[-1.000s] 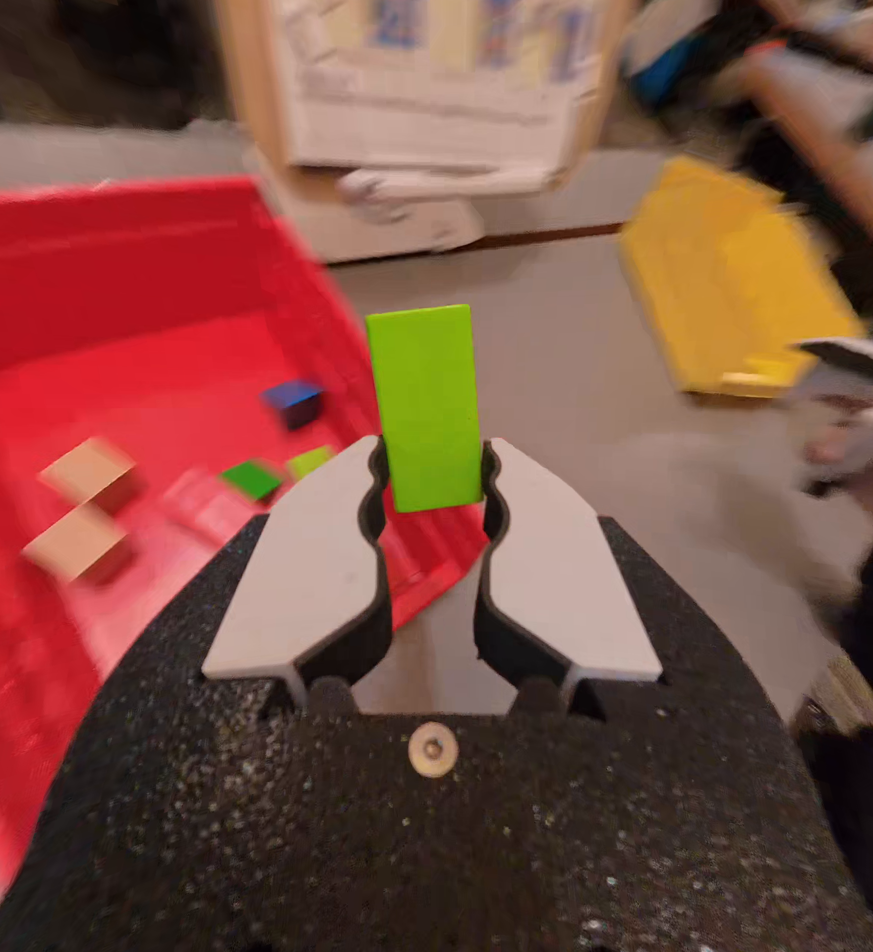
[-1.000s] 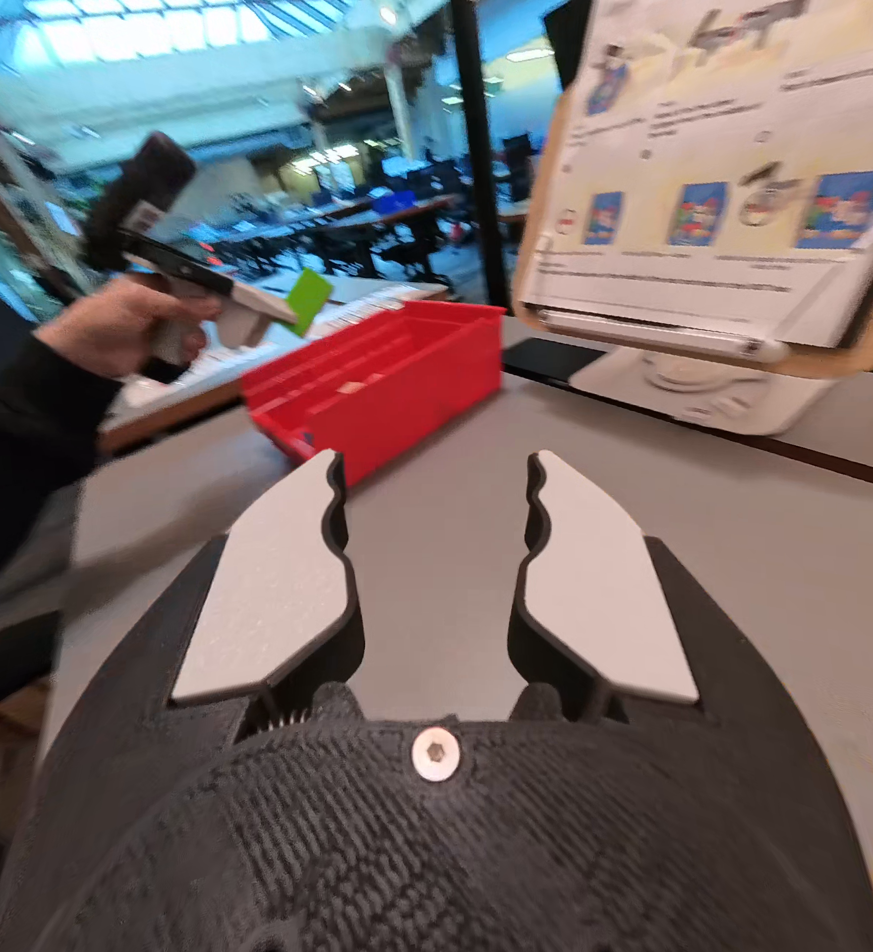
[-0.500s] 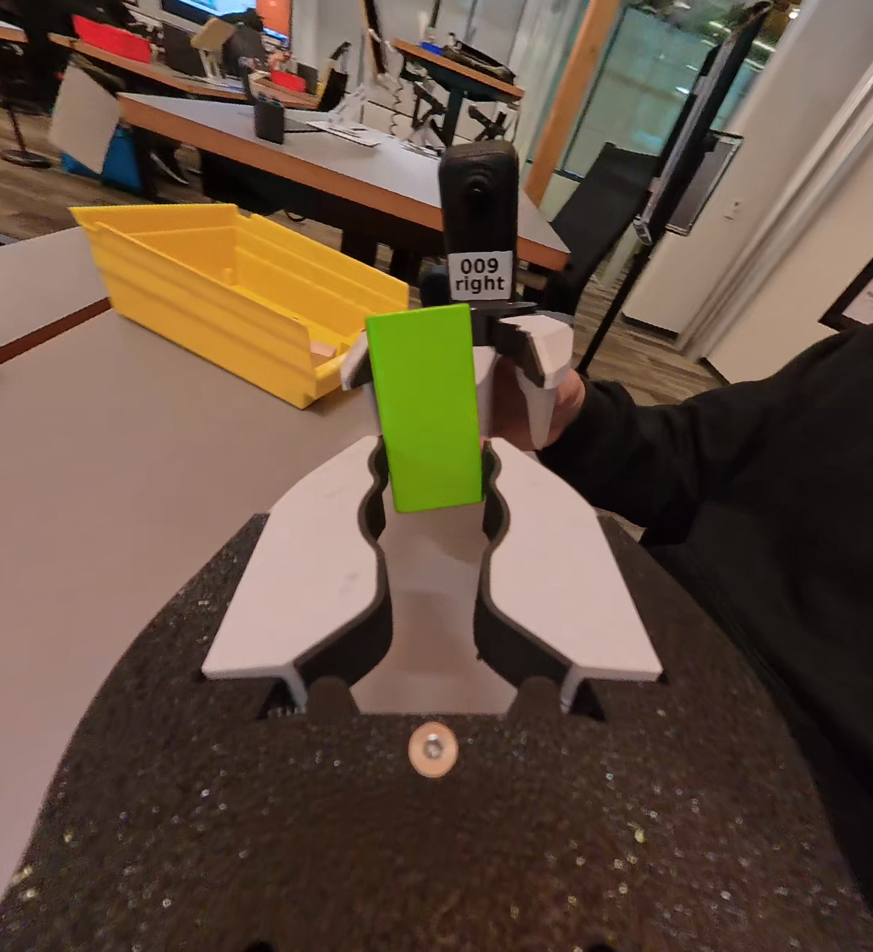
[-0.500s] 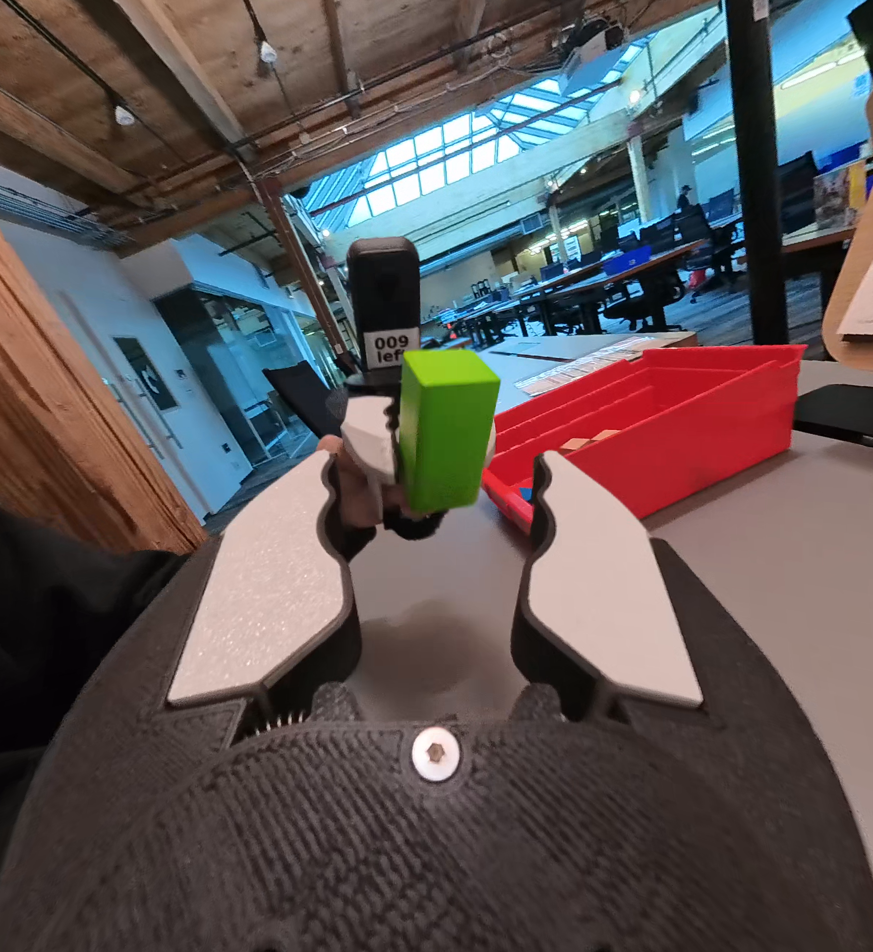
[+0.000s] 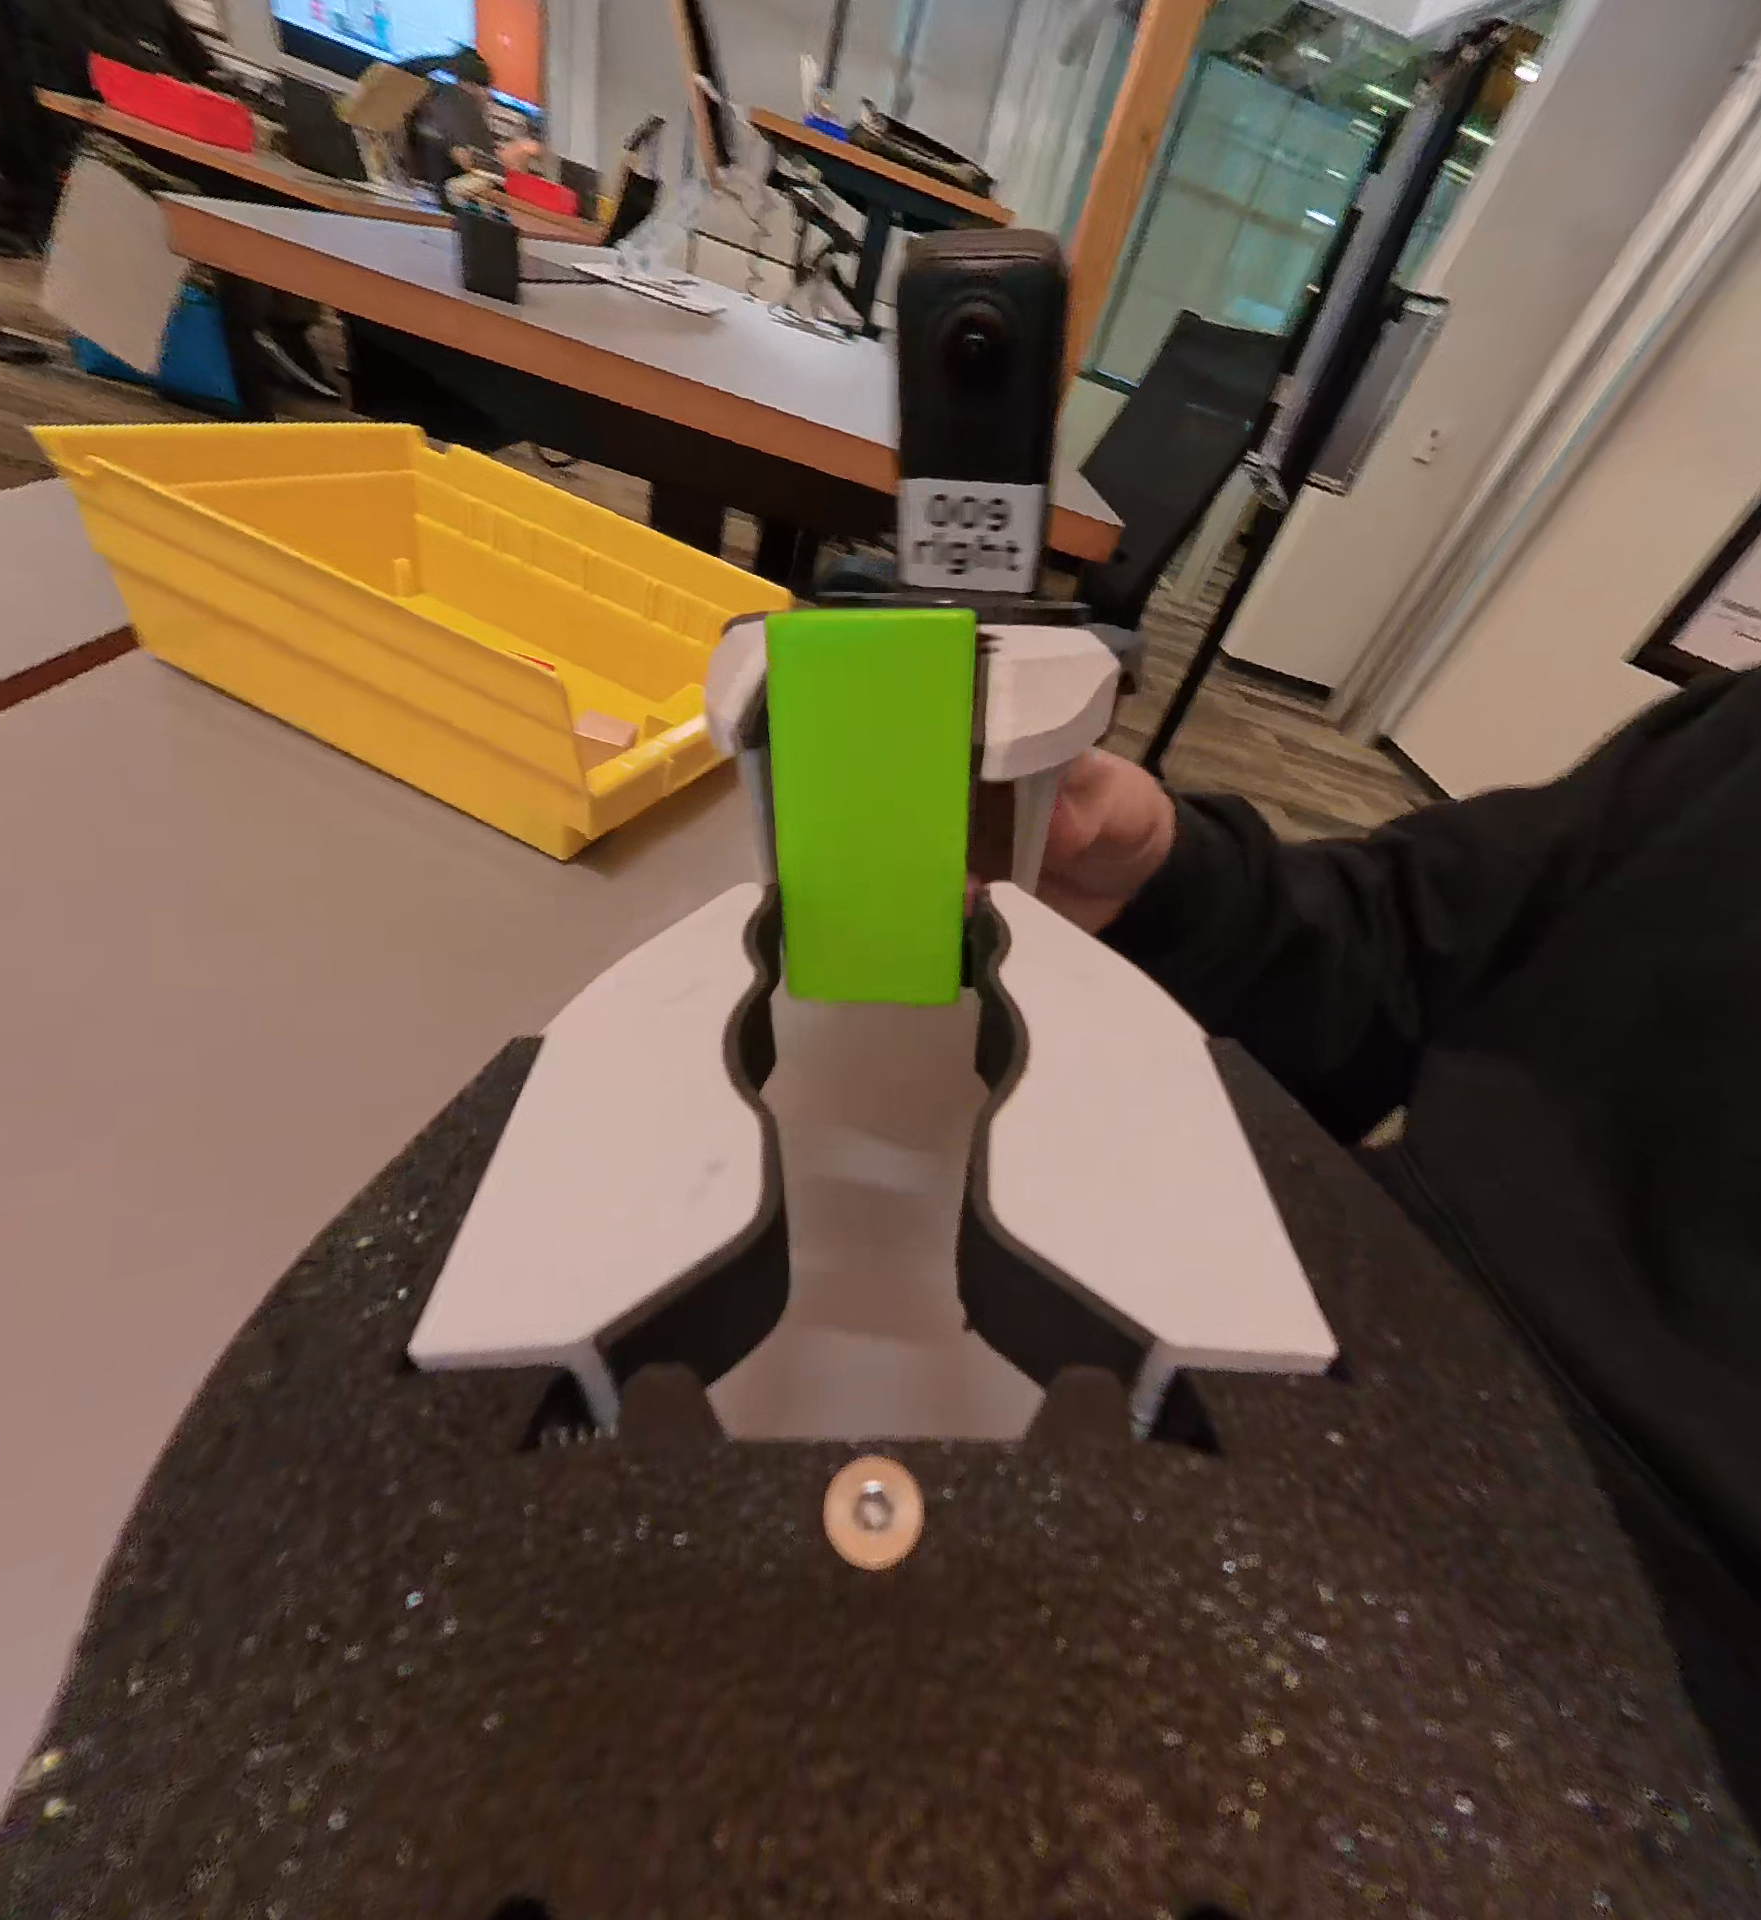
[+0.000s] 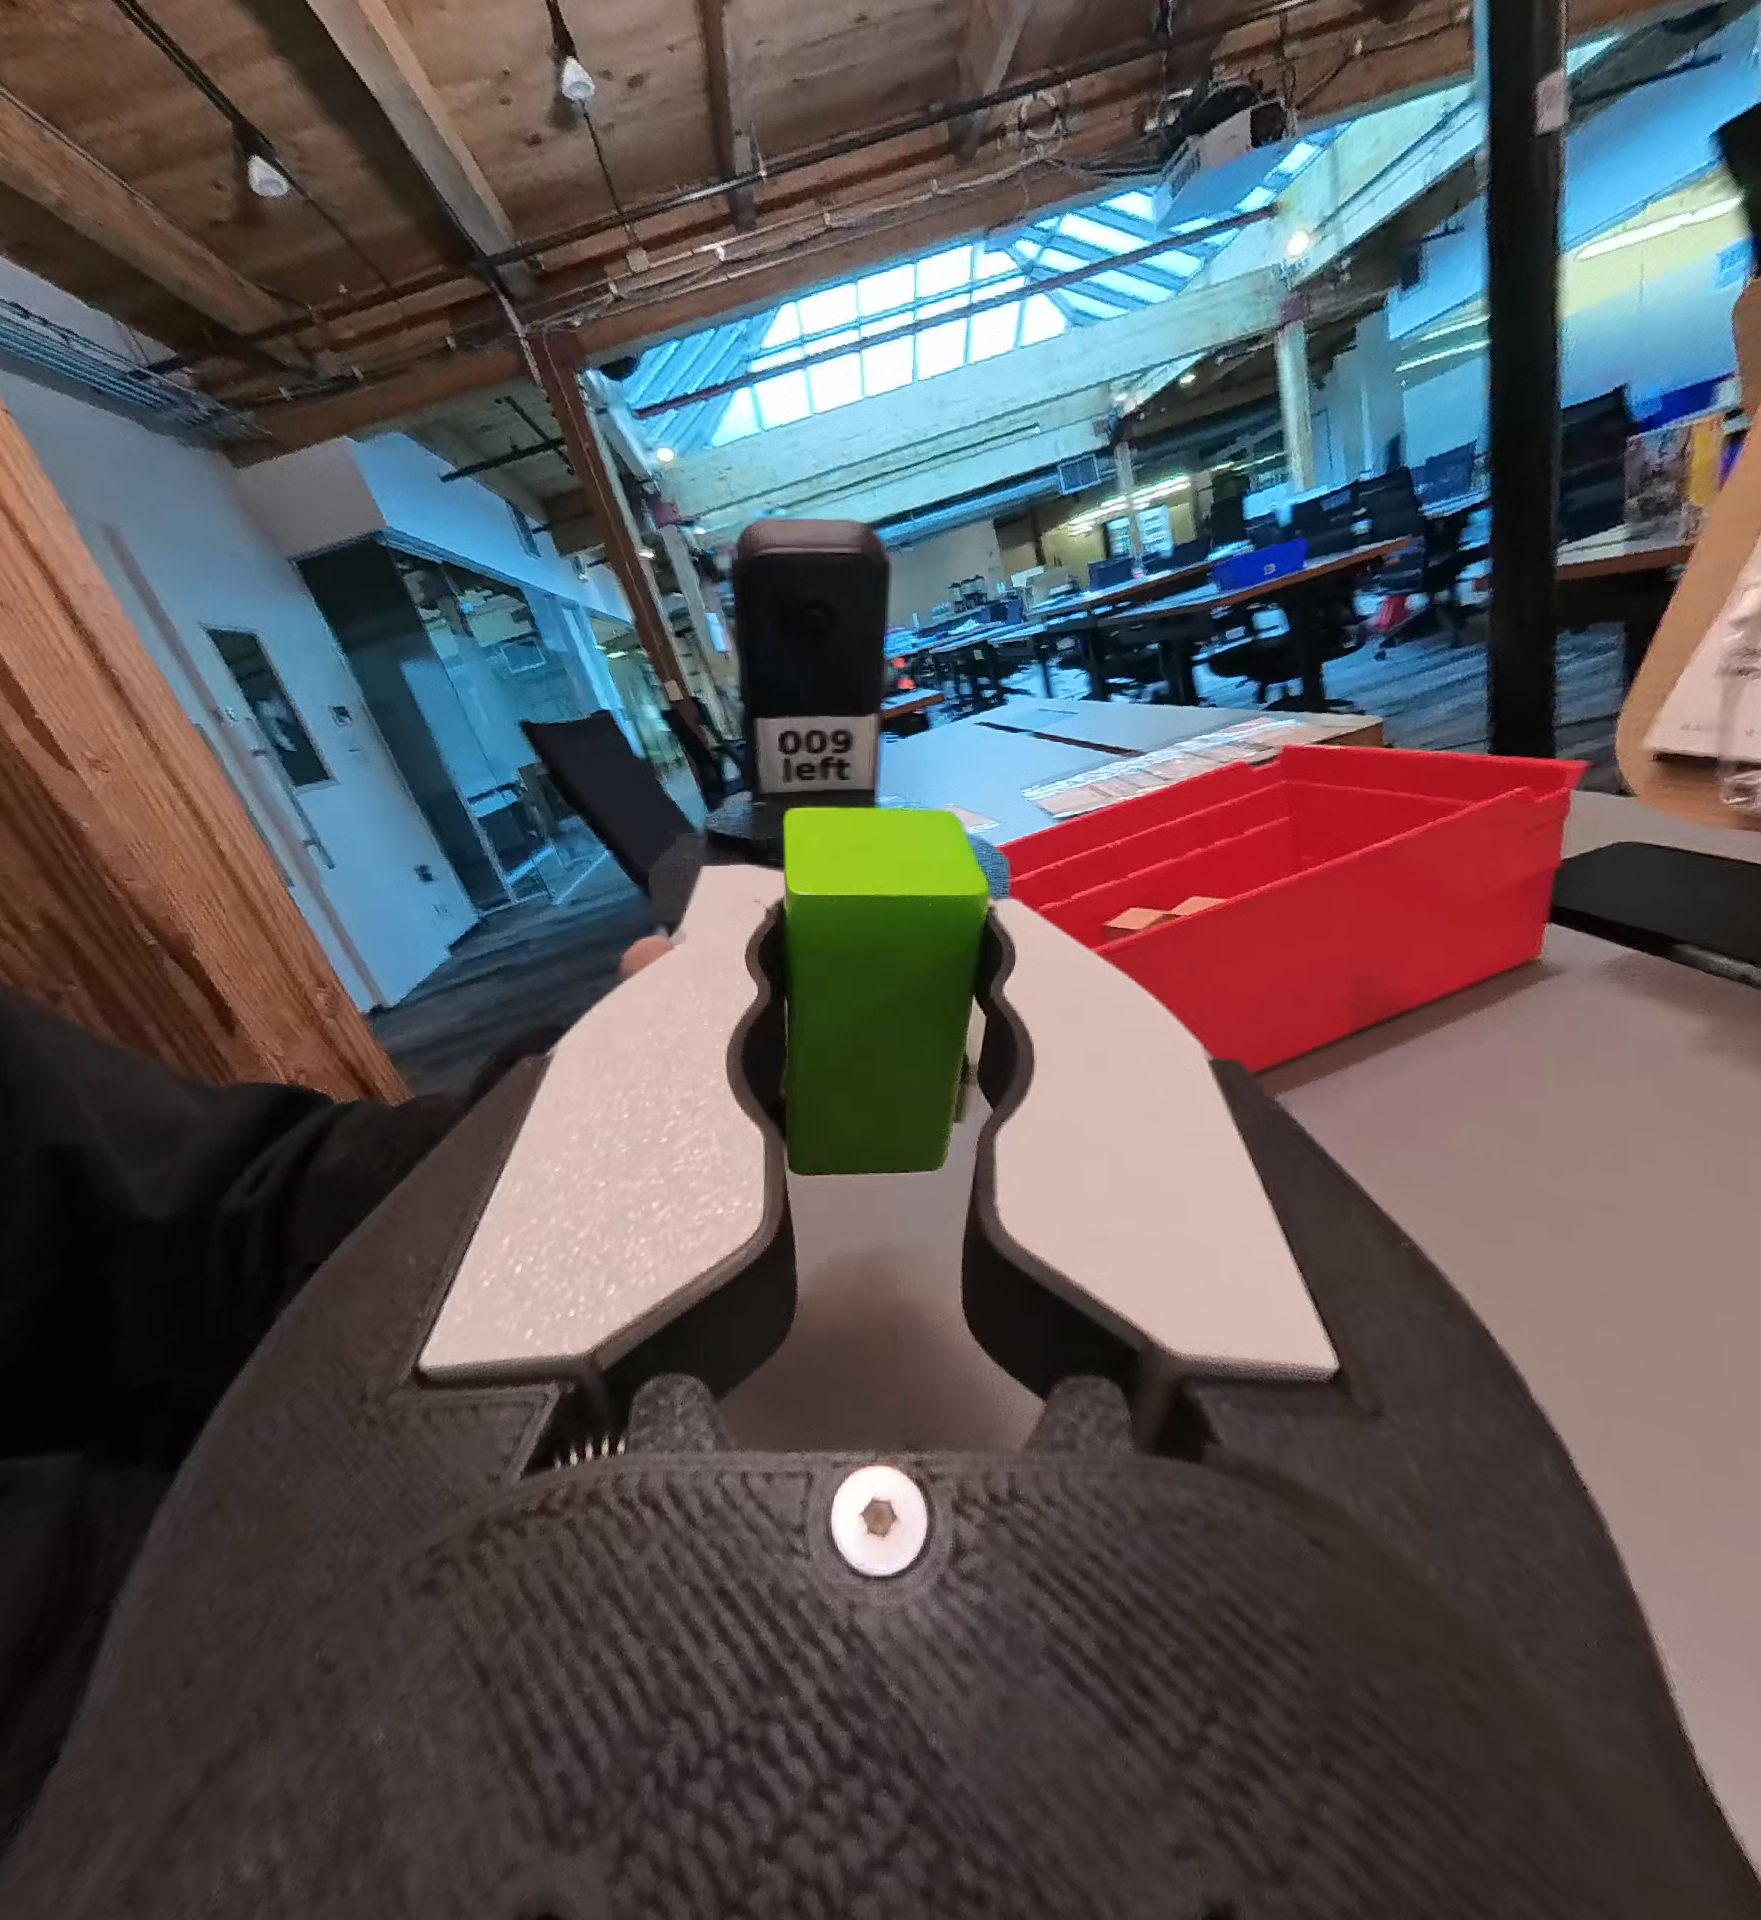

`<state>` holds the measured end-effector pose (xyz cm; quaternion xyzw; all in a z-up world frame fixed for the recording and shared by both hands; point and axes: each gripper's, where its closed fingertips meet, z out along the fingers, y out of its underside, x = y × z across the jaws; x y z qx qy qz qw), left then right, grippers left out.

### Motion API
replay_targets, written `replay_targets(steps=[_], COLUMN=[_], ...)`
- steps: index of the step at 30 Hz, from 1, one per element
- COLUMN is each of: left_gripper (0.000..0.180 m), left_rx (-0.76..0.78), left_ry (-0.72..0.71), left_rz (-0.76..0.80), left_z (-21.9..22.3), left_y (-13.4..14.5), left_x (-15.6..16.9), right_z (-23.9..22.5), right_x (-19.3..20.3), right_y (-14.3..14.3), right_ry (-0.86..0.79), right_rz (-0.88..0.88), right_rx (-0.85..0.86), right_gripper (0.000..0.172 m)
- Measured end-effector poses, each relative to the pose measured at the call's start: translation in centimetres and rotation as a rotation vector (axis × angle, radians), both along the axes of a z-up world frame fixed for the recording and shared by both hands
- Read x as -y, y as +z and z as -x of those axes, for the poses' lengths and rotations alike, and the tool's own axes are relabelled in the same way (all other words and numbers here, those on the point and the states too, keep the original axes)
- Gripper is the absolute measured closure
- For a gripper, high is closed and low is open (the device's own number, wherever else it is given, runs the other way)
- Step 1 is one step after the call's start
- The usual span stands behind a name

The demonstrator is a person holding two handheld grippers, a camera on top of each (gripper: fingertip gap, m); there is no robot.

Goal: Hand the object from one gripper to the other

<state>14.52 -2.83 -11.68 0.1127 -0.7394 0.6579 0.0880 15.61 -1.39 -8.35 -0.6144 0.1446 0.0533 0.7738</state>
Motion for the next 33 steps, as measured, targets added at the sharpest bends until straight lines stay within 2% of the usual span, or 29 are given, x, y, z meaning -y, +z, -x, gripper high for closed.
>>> replay_targets(steps=[2,3,6,10,15,20,22,27,30,33], left_gripper=[0.13,0.131,0.132,0.134,0.14,0.141,0.141,0.138,0.135,0.135], left_rx=[-0.013,-0.016,-0.009,-0.023,-0.066,-0.088,-0.091,-0.068,-0.047,-0.068], left_ry=[0.077,0.111,0.183,0.205,0.202,0.21,0.216,0.28,0.369,0.572], left_rz=[0.003,0.007,-0.027,-0.045,-0.024,-0.043,-0.037,-0.045,-0.039,-0.068], left_z=[-1.1,-1.6,-2.4,-2.5,-2.6,-2.7,-2.7,-3.3,-4.3,-6.7], left_y=[0.2,0.3,-0.1,-0.6,-1.0,-2.0,-1.9,-1.3,0.0,1.2], left_x=[-0.3,-0.5,-1.5,-2.3,-2.8,-3.2,-3.5,-5.4,-7.9,-12.4], right_z=[-1.5,-2.7,-7.8,-12.1,-13.7,-13.9,-13.9,-14.2,-14.0,-13.9], right_x=[1.4,2.9,11.0,23.5,33.4,36.4,37.0,37.0,37.4,36.3], right_y=[0.2,0.4,-0.2,-2.6,-7.4,-10.7,-10.8,-11.2,-10.1,-8.8], right_ry=[-0.112,-0.196,-0.58,-1.031,-1.338,-1.429,-1.47,-1.479,-1.541,-1.52], right_rz=[0.041,0.059,0.197,0.4,0.642,0.859,0.936,0.993,0.966,0.87], right_rx=[0.025,0.025,0.036,-0.006,-0.096,-0.143,-0.099,-0.061,-0.041,-0.038], right_gripper=[0.136,0.136,0.136,0.136,0.136,0.136,0.136,0.135,0.105,0.1])
